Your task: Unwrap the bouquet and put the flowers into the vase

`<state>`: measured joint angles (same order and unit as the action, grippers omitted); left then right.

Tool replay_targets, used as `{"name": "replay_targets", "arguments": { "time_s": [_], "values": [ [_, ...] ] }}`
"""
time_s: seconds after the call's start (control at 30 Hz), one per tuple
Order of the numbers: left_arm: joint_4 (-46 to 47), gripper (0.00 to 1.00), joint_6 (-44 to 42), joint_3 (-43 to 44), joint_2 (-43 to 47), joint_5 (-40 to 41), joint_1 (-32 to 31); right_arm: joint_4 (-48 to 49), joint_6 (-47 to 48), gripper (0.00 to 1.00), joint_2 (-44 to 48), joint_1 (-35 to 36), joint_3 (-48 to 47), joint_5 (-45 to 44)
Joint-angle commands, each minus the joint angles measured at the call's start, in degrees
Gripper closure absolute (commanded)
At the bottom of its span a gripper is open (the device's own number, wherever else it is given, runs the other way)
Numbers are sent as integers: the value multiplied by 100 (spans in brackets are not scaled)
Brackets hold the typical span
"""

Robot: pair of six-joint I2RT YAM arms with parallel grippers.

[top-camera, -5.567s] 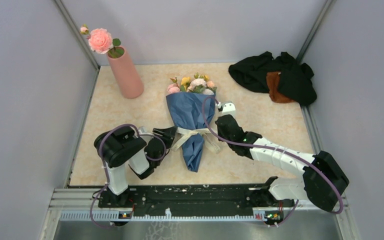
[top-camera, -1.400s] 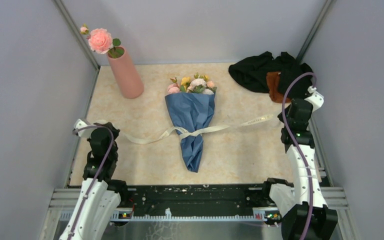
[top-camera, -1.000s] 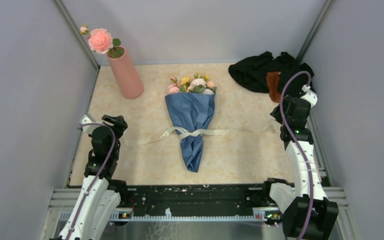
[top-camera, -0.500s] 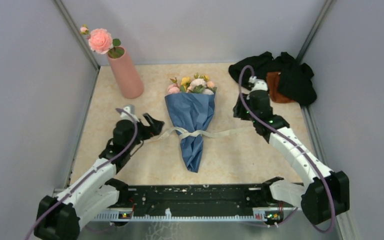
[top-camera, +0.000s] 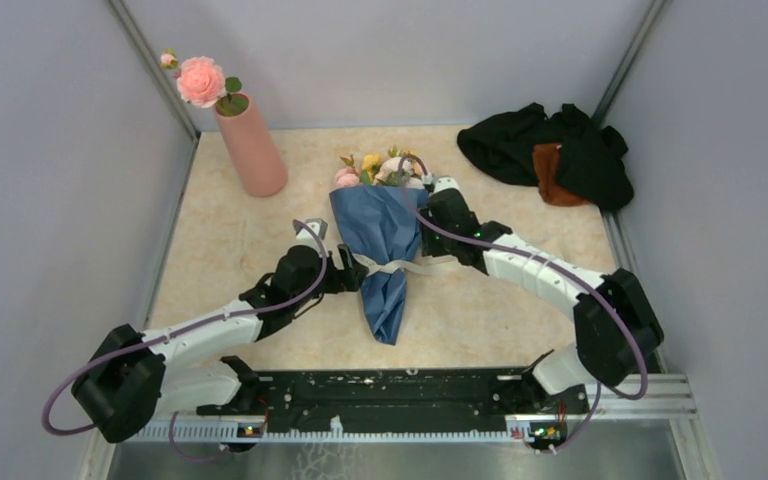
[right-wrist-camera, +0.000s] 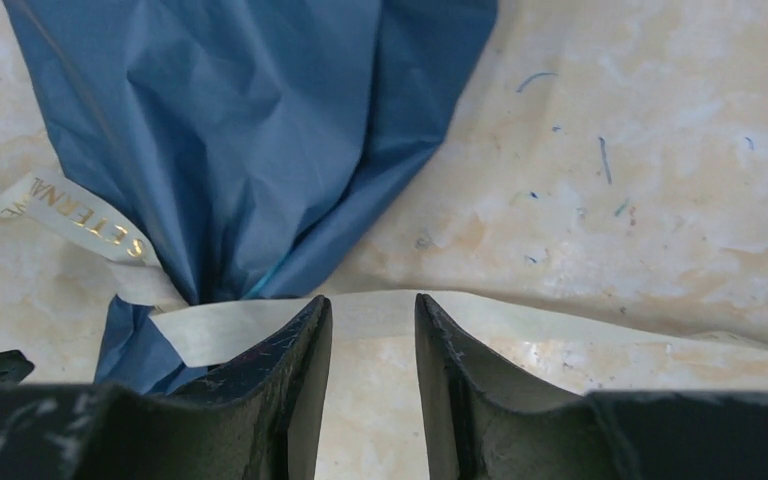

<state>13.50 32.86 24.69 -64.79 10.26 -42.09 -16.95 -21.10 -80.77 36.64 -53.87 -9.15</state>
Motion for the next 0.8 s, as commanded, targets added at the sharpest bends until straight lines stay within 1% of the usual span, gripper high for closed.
{"name": "replay_targets", "arguments": {
  "time_s": [0.0, 0.07, 0.37, 0.47, 0.67, 0.77],
  "values": [
    [159, 9, -71, 166, -116, 207, -91, 243, 63, 66, -417, 372, -610, -68],
    [204, 10, -23, 144, -192, 232, -129, 217, 119, 70, -628, 556, -786, -111],
    [306, 13, -2, 177, -633, 364, -204, 543, 176, 72, -1499, 702, -1049, 186],
    [332, 13, 4, 155, -689, 429, -204, 560, 168, 74, -1477, 775, -966, 192],
    [410, 13, 84, 169, -946, 424, -204, 426, 125, 77, -1075, 930, -773, 241],
    [525, 13, 143, 151, -1092, 374, -204, 307, 102, 78, -916, 1114, -754, 228]
  ]
}}
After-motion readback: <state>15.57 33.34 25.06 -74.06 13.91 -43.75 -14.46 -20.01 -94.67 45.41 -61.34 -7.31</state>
